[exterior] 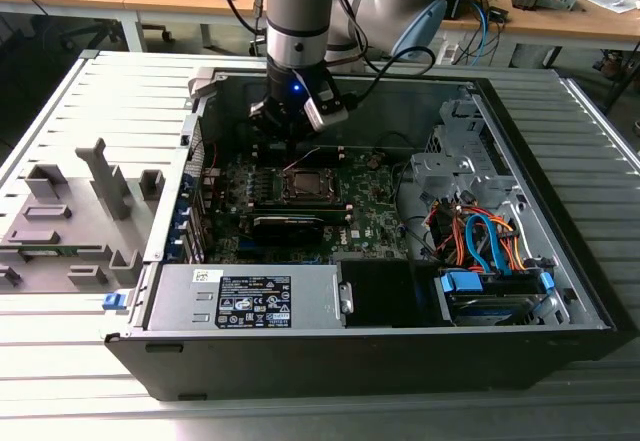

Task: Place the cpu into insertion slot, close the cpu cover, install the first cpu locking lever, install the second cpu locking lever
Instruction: 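Install the first cpu locking lever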

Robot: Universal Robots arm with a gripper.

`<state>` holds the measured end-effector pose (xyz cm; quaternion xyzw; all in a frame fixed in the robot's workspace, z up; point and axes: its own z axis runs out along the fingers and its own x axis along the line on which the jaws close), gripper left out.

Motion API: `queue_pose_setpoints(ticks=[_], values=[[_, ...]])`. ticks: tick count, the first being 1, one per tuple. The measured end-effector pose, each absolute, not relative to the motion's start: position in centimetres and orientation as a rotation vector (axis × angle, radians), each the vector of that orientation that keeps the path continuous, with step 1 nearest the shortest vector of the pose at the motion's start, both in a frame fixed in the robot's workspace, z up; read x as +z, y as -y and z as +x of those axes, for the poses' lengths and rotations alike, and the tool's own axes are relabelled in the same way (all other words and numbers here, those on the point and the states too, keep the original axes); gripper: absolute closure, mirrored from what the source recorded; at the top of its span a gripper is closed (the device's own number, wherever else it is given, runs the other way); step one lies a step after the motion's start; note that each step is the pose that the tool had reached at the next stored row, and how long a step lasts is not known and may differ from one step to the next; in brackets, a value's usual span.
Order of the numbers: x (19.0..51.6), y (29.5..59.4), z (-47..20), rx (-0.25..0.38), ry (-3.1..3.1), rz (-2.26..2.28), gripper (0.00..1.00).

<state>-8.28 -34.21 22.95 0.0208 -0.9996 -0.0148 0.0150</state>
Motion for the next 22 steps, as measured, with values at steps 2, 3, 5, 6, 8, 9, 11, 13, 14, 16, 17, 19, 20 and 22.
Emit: queue_pose_setpoints(ticks=[2, 3, 5, 6, 8, 9, 11, 13, 14, 16, 17, 19, 20, 22], values=[[22.92, 34.21, -8.28, -0.046, 3.111, 0.065, 0.89], [22.88, 34.21, -8.27, -0.046, 3.111, 0.066, 0.89], [22.86, 34.21, -8.26, -0.046, 3.111, 0.067, 0.89], [22.84, 34.21, -8.25, -0.046, 3.111, 0.067, 0.89], [22.82, 34.21, -8.24, -0.046, 3.111, 0.067, 0.89], [22.80, 34.21, -8.23, -0.046, 3.111, 0.068, 0.89], [22.77, 34.21, -8.21, -0.046, 3.111, 0.068, 0.89], [22.74, 34.21, -8.20, -0.046, 3.111, 0.068, 0.89], [22.73, 34.21, -8.19, -0.046, 3.111, 0.069, 0.89], [22.71, 34.20, -8.18, -0.046, 3.111, 0.069, 0.89], [22.69, 34.20, -8.17, -0.046, 3.110, 0.070, 0.89], [22.67, 34.20, -8.16, -0.046, 3.110, 0.071, 0.89], [22.66, 34.19, -8.15, -0.046, 3.111, 0.071, 0.89], [22.62, 34.12, -8.15, -0.046, 3.110, 0.075, 0.89]])
